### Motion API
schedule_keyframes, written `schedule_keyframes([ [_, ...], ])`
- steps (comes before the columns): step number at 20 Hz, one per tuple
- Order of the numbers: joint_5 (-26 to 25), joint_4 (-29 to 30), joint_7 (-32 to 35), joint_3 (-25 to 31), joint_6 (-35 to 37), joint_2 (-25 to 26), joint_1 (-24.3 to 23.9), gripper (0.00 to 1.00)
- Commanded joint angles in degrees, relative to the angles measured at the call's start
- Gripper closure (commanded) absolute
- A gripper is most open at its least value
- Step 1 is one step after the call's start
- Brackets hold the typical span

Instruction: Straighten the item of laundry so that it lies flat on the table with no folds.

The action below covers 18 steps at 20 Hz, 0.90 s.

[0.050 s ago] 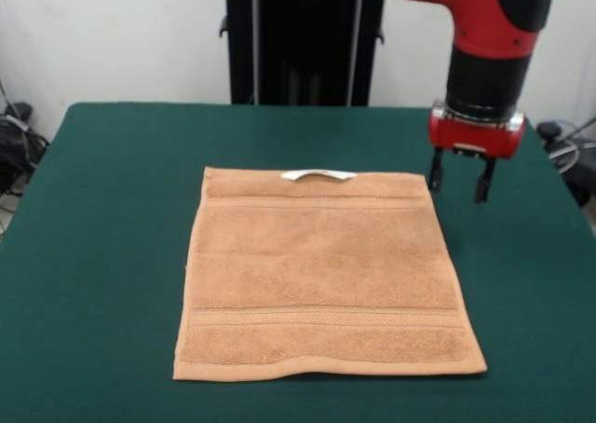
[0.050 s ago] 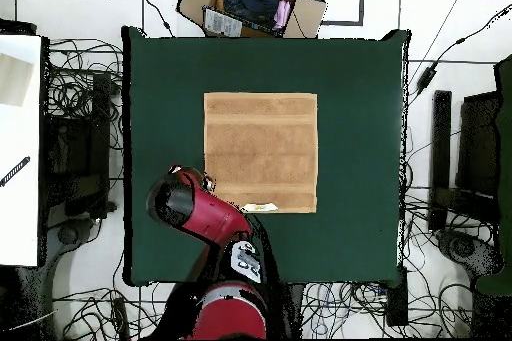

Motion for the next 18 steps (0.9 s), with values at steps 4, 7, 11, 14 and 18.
schedule_keyframes([
  [4, 2.0, -4.8, 13.3, -3.5, -2.0, 1.6, -3.1, 0.00],
  [7, 4.0, -6.9, 13.2, -7.5, 0.7, 3.0, -0.6, 0.00],
  [11, 3.3, -9.1, 12.3, -8.6, 0.5, 5.1, -0.6, 0.00],
  [14, 2.6, -10.6, 11.7, -9.1, 0.5, 6.7, -0.6, 0.00],
  [18, 1.1, -11.3, 11.3, -7.3, 0.1, 7.1, -2.3, 0.00],
])
